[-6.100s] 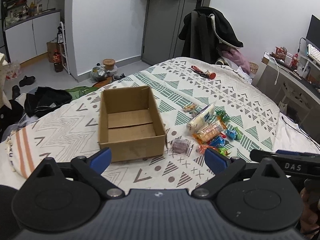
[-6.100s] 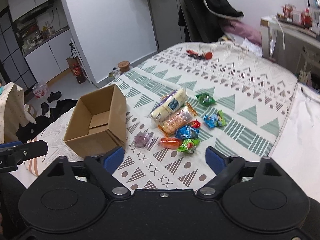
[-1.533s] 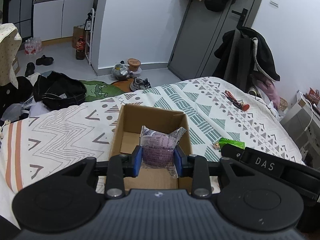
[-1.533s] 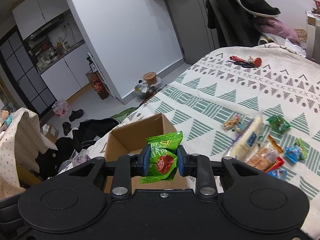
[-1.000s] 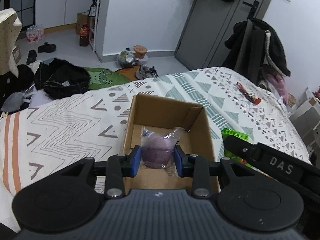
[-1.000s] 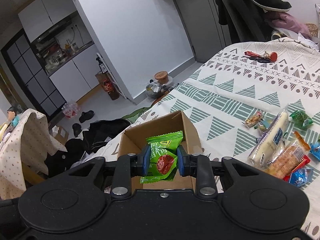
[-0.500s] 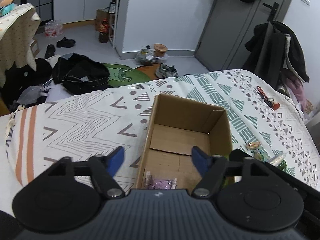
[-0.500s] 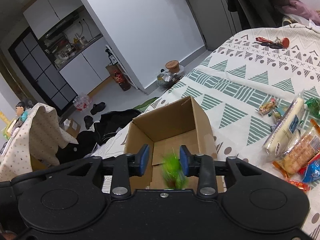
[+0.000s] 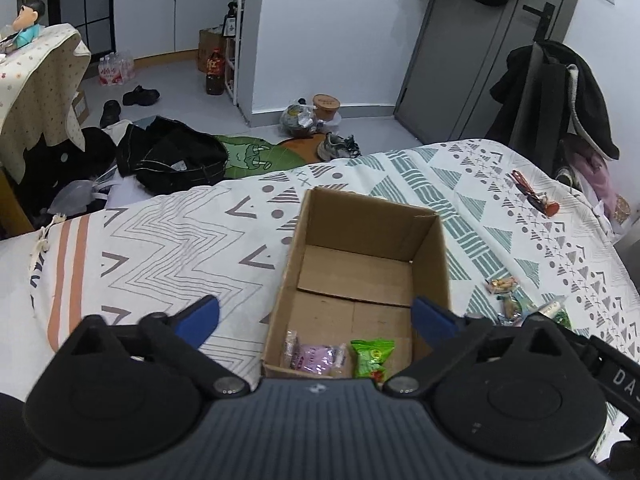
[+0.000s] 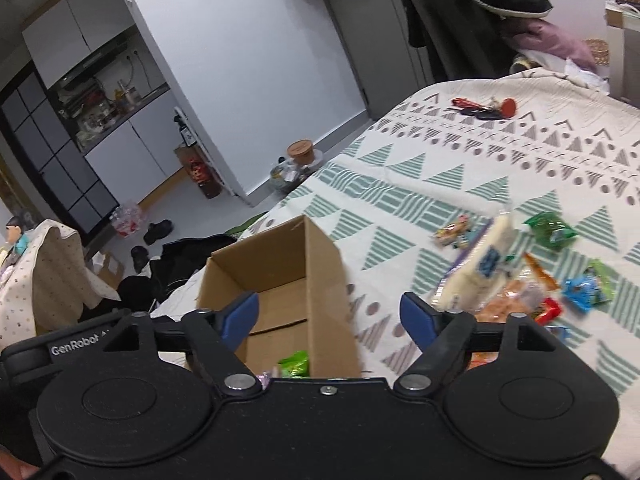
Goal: Organize snacks
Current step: 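Carry both candies into the cardboard box and open both tools, then move both tools back over the snack pile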
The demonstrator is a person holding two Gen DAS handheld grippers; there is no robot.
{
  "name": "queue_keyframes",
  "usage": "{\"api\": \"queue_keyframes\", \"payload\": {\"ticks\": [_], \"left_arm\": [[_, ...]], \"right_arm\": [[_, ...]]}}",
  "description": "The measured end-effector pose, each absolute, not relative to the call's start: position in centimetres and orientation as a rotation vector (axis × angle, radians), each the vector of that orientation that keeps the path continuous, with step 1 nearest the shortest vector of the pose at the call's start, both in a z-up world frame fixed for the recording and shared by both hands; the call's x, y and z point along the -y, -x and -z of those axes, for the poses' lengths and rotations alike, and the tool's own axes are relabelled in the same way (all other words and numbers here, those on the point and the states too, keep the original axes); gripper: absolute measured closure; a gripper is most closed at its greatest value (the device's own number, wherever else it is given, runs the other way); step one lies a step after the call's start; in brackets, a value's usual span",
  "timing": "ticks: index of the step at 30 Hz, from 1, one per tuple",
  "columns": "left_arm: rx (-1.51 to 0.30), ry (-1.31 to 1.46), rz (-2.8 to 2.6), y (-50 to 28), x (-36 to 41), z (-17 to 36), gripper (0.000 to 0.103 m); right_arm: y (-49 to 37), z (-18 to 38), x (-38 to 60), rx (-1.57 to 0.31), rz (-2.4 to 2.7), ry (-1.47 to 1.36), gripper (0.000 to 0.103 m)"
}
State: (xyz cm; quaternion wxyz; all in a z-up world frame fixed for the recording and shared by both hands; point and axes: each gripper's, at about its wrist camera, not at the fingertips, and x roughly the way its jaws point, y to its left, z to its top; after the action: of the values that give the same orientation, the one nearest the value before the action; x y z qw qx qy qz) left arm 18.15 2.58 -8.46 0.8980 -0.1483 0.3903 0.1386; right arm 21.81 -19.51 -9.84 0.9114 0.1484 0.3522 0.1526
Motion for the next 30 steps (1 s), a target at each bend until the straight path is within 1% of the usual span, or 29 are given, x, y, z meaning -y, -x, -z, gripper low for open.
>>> {"api": "queue_keyframes", "payload": {"ticks": [2, 6, 8, 19, 30], "left_arm": [[-0.8, 0.298, -0.281, -18.0, -1.9, 8.3, 0.0], [-0.794, 0.292, -0.258, -17.6, -0.5, 7.9, 0.0], [-0.788, 0.288, -0.247, -17.4, 0.2, 7.9, 0.0], [-0.791, 0.256, -0.186, -16.8, 4.8, 7.8, 0.0], [-0.834, 0.246, -0.151, -16.6, 8.8, 7.8, 0.0]], "right_arm": [[-21.6, 9.8, 20.2, -0.725, -0.305, -0.302, 0.024], [-21.3, 9.6, 21.6, -0.712, -0.276, -0.297, 0.013], [-21.1, 9.4, 22.3, -0.701, -0.265, -0.293, 0.012], [-20.3, 9.1, 27.0, -0.654, -0.122, -0.292, 0.011], [-20.0, 9.6, 31.4, -0.662, -0.073, -0.321, 0.011]]}}
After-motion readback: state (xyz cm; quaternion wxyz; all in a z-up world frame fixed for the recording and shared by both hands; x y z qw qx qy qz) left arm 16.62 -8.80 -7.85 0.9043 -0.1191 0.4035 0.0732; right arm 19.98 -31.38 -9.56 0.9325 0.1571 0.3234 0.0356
